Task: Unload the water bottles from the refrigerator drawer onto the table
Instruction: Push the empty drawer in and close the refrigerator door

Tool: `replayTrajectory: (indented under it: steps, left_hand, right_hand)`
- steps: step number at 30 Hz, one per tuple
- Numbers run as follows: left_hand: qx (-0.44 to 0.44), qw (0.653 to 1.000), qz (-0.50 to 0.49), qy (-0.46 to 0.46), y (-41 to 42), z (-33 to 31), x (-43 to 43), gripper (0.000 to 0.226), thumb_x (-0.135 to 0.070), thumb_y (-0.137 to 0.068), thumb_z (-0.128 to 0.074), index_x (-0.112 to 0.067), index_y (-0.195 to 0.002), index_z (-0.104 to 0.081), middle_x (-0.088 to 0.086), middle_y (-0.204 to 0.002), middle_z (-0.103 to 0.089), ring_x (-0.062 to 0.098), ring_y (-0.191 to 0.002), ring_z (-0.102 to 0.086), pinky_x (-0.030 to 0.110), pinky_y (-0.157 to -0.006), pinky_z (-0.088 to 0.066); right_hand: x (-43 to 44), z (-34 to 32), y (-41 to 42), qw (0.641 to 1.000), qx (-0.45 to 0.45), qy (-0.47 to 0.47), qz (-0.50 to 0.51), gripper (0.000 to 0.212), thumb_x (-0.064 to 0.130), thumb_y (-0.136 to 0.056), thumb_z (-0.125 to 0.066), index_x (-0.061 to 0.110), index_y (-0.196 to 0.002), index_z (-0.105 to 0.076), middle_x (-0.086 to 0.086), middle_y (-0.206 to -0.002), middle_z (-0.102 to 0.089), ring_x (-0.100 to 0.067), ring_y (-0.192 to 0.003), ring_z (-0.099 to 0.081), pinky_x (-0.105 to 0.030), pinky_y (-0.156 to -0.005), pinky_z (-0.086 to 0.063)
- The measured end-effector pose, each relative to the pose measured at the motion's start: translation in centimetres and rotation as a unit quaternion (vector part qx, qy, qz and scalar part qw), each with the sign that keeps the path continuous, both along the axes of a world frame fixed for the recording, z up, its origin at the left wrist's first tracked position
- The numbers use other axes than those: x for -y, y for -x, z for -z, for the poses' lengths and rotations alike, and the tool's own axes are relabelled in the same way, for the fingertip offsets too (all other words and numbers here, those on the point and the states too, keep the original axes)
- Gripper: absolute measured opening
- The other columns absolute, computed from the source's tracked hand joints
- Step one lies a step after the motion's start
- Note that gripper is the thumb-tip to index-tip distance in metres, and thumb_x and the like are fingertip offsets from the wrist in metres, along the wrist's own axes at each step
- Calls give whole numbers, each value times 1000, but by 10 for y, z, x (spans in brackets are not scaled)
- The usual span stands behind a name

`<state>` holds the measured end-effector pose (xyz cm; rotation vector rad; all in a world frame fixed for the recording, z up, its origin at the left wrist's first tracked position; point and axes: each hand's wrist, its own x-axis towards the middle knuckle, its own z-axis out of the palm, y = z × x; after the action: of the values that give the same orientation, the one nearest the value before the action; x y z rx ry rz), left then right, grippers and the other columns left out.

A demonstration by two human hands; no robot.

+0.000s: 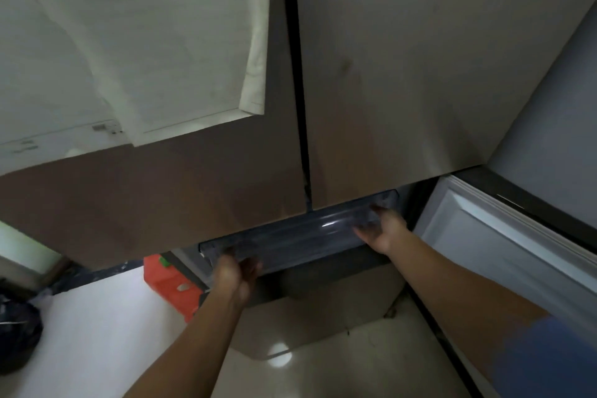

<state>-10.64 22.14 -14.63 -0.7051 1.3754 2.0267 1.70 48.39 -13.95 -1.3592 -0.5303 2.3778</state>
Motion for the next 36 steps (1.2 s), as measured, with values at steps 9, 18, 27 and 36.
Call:
replayTrajectory:
  steps: [9, 18, 27, 36]
  left_hand:
    - [11, 999, 33, 2, 35, 15, -19, 27, -5, -103, -29, -12, -124, -45, 11, -125, -45, 28, -126, -46, 48, -105, -36]
    - [-84, 925, 283, 241, 10, 8, -29, 13, -3, -99, -38, -7, -98, -50, 13, -104, -49, 32, -99, -52, 45, -86, -46]
    - [-388, 592, 505, 494, -56, -4, -32, 15, -22, -91, -52, -12, -97, -62, 7, -97, -62, 28, -93, -60, 31, -75, -44]
    - [-507, 456, 492, 541, -181, -52, -70, 18, -30, -91, -49, -17, -97, -60, 8, -101, -65, 28, -90, -61, 36, -74, -51]
  right_hand:
    - [-4, 1, 42, 999, 18, -39, -30, 19, 19, -105, -37, 20, -96, -53, -3, -76, -48, -19, -61, -46, -42, -96, -49]
    - [-7, 0, 4, 924, 193, -245, -223, 18, 20, -102, -41, 17, -94, -56, -8, -86, -61, -23, -75, -62, -33, -57, -51]
    - [-21, -46, -112, 581, 364, -647, -333, 27, 29, -95, -52, 16, -114, -66, -10, -103, -70, -32, -95, -64, -35, -77, -52]
    - [-21, -118, -269, 444, 345, -789, -249, 30, 34, -96, -50, 23, -121, -63, 2, -111, -71, -23, -96, -67, -36, -81, -54]
